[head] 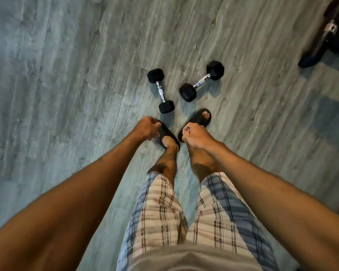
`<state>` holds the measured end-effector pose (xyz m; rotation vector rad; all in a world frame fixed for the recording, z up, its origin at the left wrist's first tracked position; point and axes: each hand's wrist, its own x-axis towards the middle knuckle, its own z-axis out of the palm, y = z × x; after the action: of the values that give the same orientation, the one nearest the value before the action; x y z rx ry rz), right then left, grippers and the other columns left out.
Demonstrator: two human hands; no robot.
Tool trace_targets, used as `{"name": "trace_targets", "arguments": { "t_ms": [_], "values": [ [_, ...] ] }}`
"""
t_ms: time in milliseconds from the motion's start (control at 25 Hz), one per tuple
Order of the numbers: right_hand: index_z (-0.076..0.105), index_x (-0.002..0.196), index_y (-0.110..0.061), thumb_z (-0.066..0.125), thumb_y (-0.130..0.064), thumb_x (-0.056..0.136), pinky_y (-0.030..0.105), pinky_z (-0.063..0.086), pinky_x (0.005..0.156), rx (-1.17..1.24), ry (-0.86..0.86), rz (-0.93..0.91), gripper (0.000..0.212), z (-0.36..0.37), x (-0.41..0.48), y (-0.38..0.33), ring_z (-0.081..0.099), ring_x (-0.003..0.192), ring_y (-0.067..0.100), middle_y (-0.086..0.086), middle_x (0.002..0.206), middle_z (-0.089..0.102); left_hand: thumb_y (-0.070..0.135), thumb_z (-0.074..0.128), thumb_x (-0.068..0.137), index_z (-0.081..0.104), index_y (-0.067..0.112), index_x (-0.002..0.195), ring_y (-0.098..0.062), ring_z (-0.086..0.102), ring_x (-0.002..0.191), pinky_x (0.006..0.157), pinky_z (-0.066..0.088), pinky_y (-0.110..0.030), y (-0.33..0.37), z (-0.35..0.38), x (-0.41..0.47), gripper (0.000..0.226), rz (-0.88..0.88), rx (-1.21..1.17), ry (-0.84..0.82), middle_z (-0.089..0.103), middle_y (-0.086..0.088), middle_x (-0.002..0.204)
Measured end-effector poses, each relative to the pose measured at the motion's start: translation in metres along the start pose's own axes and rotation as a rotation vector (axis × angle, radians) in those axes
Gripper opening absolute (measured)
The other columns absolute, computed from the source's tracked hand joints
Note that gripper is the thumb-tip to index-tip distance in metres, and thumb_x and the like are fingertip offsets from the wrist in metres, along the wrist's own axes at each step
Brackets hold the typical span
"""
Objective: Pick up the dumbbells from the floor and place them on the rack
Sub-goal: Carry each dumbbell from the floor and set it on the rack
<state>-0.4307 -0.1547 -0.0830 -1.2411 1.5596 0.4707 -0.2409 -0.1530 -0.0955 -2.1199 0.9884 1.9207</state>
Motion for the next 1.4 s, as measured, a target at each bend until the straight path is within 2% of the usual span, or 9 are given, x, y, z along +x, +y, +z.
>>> {"name": "trace_targets", "arguments": {
  "t_ms": [160, 320, 440, 600, 760, 840, 920, 1040, 1400],
  "values": [
    [0.067, 0.107, -0.008, 0.048, -0.018, 0.095, 0.034, 0.047, 0.091, 0.061, 0.006, 0.029, 0.024, 0.031, 0.093, 0.006, 0.061, 0.110, 0.032, 0.015, 0.112, 0.069, 0.018, 0.046, 0.102, 0.057, -0.005, 0.118, -0.015, 0.064, 0.060, 0.066, 0.056, -0.030, -0.009, 0.001, 0.090, 0.030, -0.051, -0.125, -0.014, 0.067, -0.017, 0.088],
    [0.063, 0.115, -0.012, 0.052, -0.024, 0.095, 0.032, 0.044, 0.095, 0.110, 0.002, 0.064, 0.026, 0.068, 0.188, 0.019, 0.058, 0.117, 0.031, 0.011, 0.120, 0.066, 0.017, 0.044, 0.103, 0.056, -0.001, 0.119, -0.027, 0.067, 0.074, 0.083, 0.056, -0.042, -0.025, 0.008, 0.190, 0.027, -0.130, -0.219, -0.011, 0.067, -0.022, 0.099],
    [0.045, 0.139, -0.014, 0.054, -0.029, 0.096, 0.028, 0.036, 0.093, 0.142, -0.011, 0.105, 0.046, 0.096, 0.256, 0.033, 0.049, 0.129, 0.029, 0.009, 0.137, 0.055, 0.016, 0.043, 0.102, 0.056, 0.000, 0.119, -0.033, 0.068, 0.089, 0.087, 0.056, -0.042, -0.045, 0.011, 0.267, 0.027, -0.175, -0.289, 0.021, 0.068, -0.023, 0.103],
    [0.032, 0.145, -0.014, 0.065, -0.036, 0.090, 0.036, 0.042, 0.099, 0.270, 0.042, 0.171, 0.067, 0.136, 0.347, 0.057, 0.049, 0.128, 0.034, 0.016, 0.140, 0.050, 0.018, 0.044, 0.101, 0.053, 0.000, 0.125, -0.032, 0.069, 0.101, 0.092, 0.056, -0.041, -0.075, 0.020, 0.371, 0.031, -0.213, -0.408, 0.089, 0.067, -0.021, 0.110],
    [0.019, 0.149, -0.021, 0.075, -0.055, 0.074, 0.041, 0.043, 0.104, 0.414, 0.074, 0.187, 0.100, 0.161, 0.413, 0.065, 0.045, 0.131, 0.033, 0.014, 0.144, 0.044, 0.022, 0.054, 0.096, 0.057, 0.010, 0.100, -0.029, 0.063, 0.111, 0.096, 0.053, -0.036, -0.078, 0.031, 0.448, 0.013, -0.191, -0.624, 0.117, 0.063, -0.018, 0.117],
    [0.012, 0.153, -0.023, 0.079, -0.058, 0.068, 0.044, 0.041, 0.107, 0.427, 0.072, 0.200, 0.113, 0.172, 0.435, 0.069, 0.040, 0.135, 0.034, 0.016, 0.150, 0.036, 0.024, 0.056, 0.095, 0.055, 0.008, 0.105, -0.028, 0.062, 0.109, 0.094, 0.051, -0.032, -0.071, 0.040, 0.476, 0.019, -0.177, -0.759, 0.072, 0.062, -0.017, 0.115],
    [0.013, 0.152, -0.027, 0.082, -0.051, 0.068, 0.042, 0.042, 0.103, 0.439, 0.090, 0.216, 0.111, 0.179, 0.450, 0.073, 0.044, 0.130, 0.037, 0.019, 0.148, 0.030, 0.025, 0.054, 0.096, 0.053, 0.004, 0.118, -0.025, 0.062, 0.099, 0.082, 0.053, -0.027, -0.063, 0.051, 0.494, 0.030, -0.173, -0.898, 0.016, 0.064, -0.015, 0.107],
    [0.025, 0.143, -0.027, 0.083, -0.037, 0.071, 0.035, 0.044, 0.087, 0.452, 0.142, 0.206, 0.093, 0.181, 0.456, 0.073, 0.052, 0.118, 0.037, 0.016, 0.137, 0.034, 0.026, 0.052, 0.099, 0.052, 0.009, 0.111, -0.019, 0.062, 0.076, 0.064, 0.053, -0.025, -0.051, 0.058, 0.501, 0.021, -0.190, -0.968, -0.016, 0.061, -0.008, 0.082],
    [0.034, 0.126, -0.026, 0.082, -0.038, 0.068, 0.035, 0.044, 0.077, 0.518, 0.127, 0.165, 0.076, 0.165, 0.371, 0.061, 0.055, 0.104, 0.038, 0.013, 0.121, 0.037, 0.022, 0.047, 0.101, 0.049, 0.011, 0.089, -0.015, 0.048, 0.062, 0.071, 0.048, -0.030, -0.024, 0.051, 0.427, 0.016, -0.331, -0.781, 0.041, 0.047, -0.003, 0.069]
  ]
}}
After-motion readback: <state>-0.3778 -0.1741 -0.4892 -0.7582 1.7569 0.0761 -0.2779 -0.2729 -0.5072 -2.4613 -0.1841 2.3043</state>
